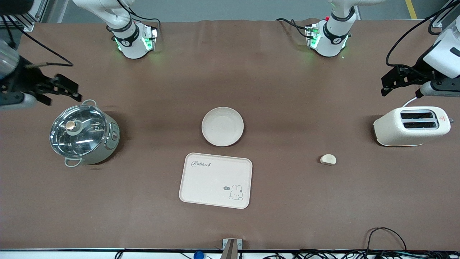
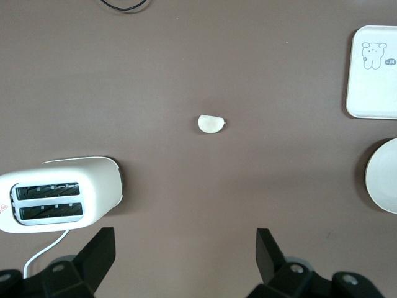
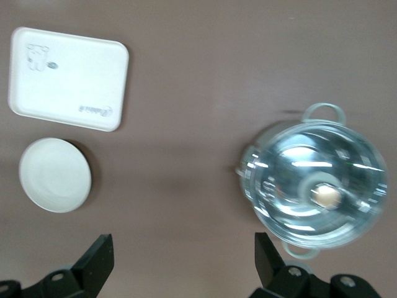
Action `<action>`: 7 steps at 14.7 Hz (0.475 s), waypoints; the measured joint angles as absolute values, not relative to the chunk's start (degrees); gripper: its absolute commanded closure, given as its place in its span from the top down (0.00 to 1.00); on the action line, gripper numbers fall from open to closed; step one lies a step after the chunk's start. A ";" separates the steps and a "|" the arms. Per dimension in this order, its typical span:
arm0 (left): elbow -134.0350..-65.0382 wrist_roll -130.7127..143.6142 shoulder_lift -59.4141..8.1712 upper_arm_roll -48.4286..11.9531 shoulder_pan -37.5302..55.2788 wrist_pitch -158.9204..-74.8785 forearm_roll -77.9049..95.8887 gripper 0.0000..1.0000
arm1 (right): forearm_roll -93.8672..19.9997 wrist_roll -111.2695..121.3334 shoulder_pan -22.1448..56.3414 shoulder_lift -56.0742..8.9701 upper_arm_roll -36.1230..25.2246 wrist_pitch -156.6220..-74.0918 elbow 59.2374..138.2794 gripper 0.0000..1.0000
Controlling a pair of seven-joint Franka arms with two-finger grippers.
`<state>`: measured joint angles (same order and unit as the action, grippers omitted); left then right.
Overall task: Place bun in plate and plate on tray
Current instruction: 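Move the right gripper from the pot to the white plate rim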
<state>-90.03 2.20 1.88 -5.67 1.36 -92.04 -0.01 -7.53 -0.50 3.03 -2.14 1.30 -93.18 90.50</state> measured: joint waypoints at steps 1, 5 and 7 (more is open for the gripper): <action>-90.03 2.20 1.88 -5.66 1.35 -92.04 -0.01 1.00 | -8.23 -0.68 3.54 -2.91 1.49 -95.53 92.22 1.00; -89.99 2.20 1.83 -5.64 1.34 -92.03 -0.01 1.00 | -8.71 -6.32 9.04 -6.46 1.71 -101.72 97.22 1.00; -89.98 2.20 1.82 -5.63 1.34 -92.03 -0.01 1.00 | -8.72 -9.85 11.69 -8.47 1.75 -104.11 97.50 1.00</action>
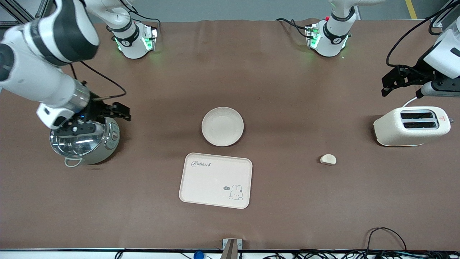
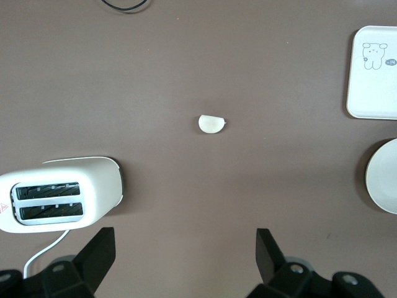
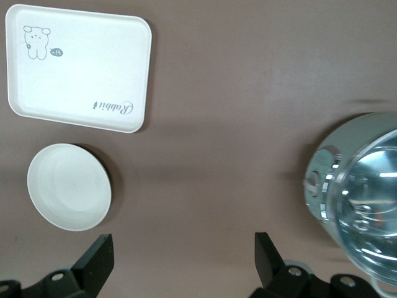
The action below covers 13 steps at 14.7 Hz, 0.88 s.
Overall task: Place bun in plate and plate on tray
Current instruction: 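Move the right gripper from the pot to the white plate rim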
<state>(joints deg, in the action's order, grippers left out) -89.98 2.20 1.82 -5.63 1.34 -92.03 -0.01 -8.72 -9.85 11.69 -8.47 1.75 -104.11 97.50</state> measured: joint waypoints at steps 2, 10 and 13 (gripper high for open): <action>-89.98 2.20 1.82 -5.63 1.34 -92.03 -0.01 1.00 | -8.72 -12.60 13.91 -10.30 1.78 -106.42 97.52 1.00; -89.94 2.20 1.81 -5.63 1.34 -92.02 -0.02 1.00 | -9.85 -19.29 22.97 -15.99 1.80 -127.46 108.20 1.00; -89.97 2.20 1.73 -5.58 1.21 -91.92 -0.08 1.00 | -9.89 -22.20 28.04 -18.24 1.83 -133.64 110.63 1.00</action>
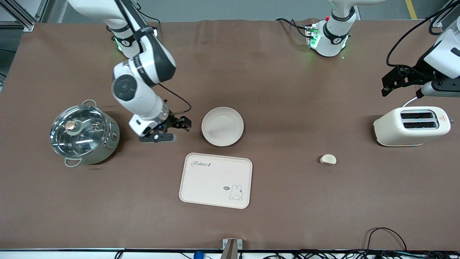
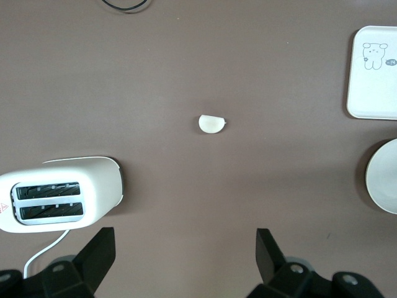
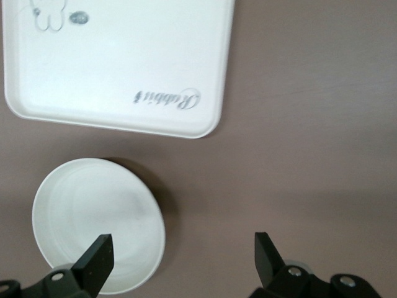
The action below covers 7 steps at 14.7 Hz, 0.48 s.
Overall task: Place bun in plate and plate on tray
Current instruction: 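Move the right gripper from the pot to the white plate rim, then grip the plate with the right gripper while the left gripper grasps the bun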
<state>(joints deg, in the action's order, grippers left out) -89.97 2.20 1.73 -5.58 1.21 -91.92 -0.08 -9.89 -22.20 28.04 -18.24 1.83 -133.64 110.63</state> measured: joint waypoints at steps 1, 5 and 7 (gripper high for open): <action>-90.06 2.18 1.40 -5.55 0.84 -91.72 -0.25 1.00 | -9.91 -22.54 29.57 -18.88 1.84 -137.20 112.38 1.00; -92.12 1.34 -5.46 -5.52 -0.47 -93.41 -0.39 1.00 | -9.92 -24.46 34.90 -22.23 1.85 -148.86 119.11 1.00; -93.30 1.29 -11.68 -5.70 -0.16 -99.78 -0.39 1.00 | -9.92 -25.24 36.78 -24.48 1.84 -152.85 120.19 1.00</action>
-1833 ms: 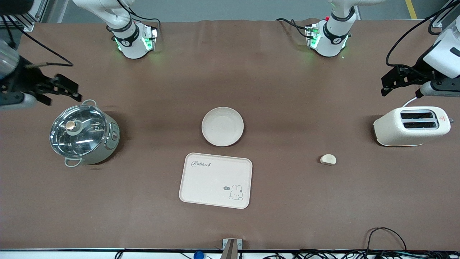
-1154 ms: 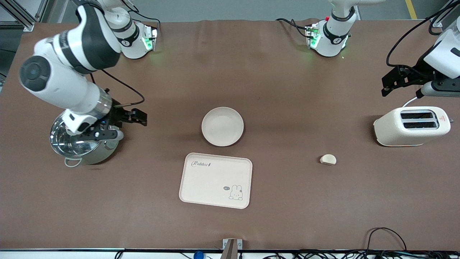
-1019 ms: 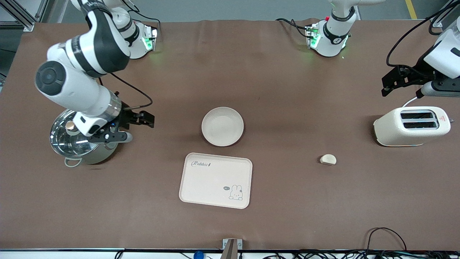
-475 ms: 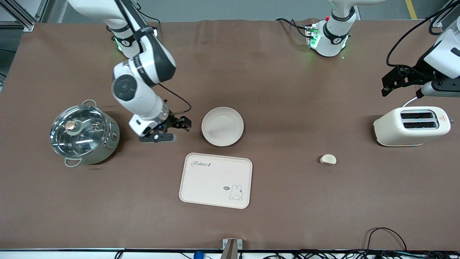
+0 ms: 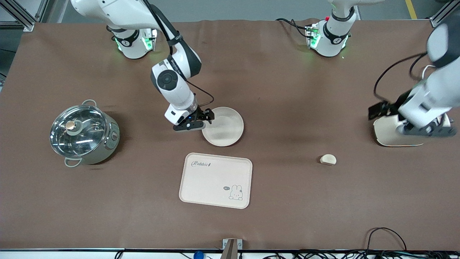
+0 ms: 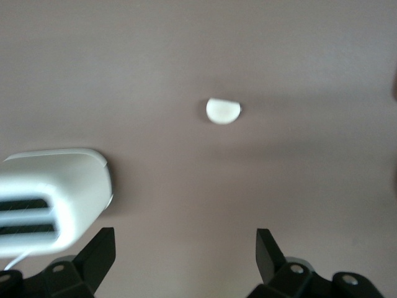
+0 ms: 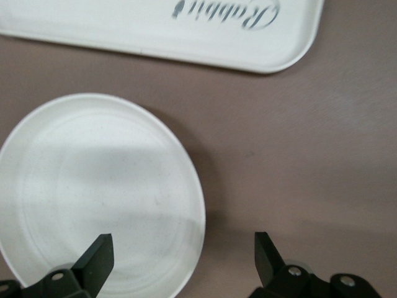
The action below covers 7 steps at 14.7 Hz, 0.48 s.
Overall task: Place bun in plate and plate on tray
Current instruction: 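Grip the plate with the right gripper while the left gripper grasps the bun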
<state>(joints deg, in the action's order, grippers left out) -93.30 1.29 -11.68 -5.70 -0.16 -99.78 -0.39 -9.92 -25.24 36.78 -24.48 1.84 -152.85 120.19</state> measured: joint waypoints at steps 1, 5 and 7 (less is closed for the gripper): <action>-93.83 1.29 -15.03 -5.84 0.08 -103.39 -0.39 1.00 | -9.92 -25.34 37.33 -25.58 1.83 -154.17 120.35 1.00; -98.80 1.29 -25.30 -6.86 0.57 -121.30 -0.40 1.00 | -9.92 -25.37 37.76 -27.72 1.65 -156.39 120.44 1.00; -103.20 1.26 -27.42 -6.97 0.59 -130.78 -0.41 1.00 | -9.97 -25.75 37.75 -27.71 1.48 -156.46 120.43 1.00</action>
